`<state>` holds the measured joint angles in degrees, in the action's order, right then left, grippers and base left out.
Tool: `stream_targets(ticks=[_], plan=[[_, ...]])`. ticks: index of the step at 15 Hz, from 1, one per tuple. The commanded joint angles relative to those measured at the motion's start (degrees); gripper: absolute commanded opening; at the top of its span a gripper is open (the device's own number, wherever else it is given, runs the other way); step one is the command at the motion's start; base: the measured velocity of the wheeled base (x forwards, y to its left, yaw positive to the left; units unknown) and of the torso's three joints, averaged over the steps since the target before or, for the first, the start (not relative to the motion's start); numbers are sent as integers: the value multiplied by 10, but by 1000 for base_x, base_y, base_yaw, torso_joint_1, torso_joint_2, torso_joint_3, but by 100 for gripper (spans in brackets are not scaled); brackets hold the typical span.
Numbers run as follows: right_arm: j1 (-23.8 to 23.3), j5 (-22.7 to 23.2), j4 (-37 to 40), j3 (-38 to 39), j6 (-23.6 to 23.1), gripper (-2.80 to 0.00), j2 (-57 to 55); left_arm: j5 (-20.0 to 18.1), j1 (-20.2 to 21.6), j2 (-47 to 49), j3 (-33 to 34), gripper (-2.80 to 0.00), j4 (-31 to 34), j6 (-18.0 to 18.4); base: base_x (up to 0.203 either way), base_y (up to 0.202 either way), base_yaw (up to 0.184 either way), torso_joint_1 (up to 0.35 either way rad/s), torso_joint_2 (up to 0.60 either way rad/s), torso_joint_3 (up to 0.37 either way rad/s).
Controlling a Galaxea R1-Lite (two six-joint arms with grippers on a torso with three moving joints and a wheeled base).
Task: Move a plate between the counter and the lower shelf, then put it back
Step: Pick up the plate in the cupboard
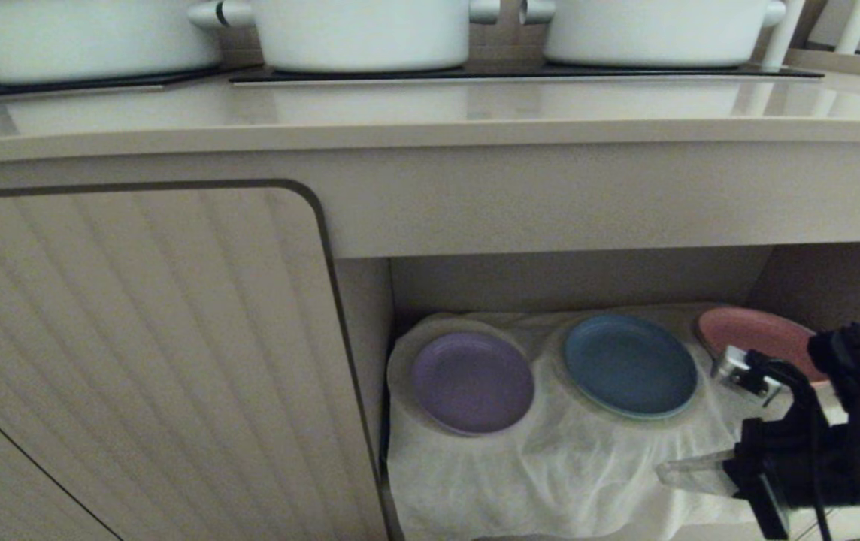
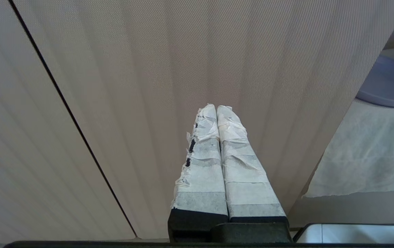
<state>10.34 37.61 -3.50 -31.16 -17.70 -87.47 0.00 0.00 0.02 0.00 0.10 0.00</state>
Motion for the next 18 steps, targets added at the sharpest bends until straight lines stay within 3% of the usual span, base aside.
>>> stream_targets(ticks=[1,9,18], plan=[[17,-3,0,-23,10,-280,-46,0,0,0,0,-280,0,0,0,0,0,0,0,0],[86,-59,-1,-130,113,-280,-146,0,0,0,0,-280,0,0,0,0,0,0,0,0],[122,-125,8,-252,244,-280,-243,0,0,0,0,-280,0,0,0,0,0,0,0,0]])
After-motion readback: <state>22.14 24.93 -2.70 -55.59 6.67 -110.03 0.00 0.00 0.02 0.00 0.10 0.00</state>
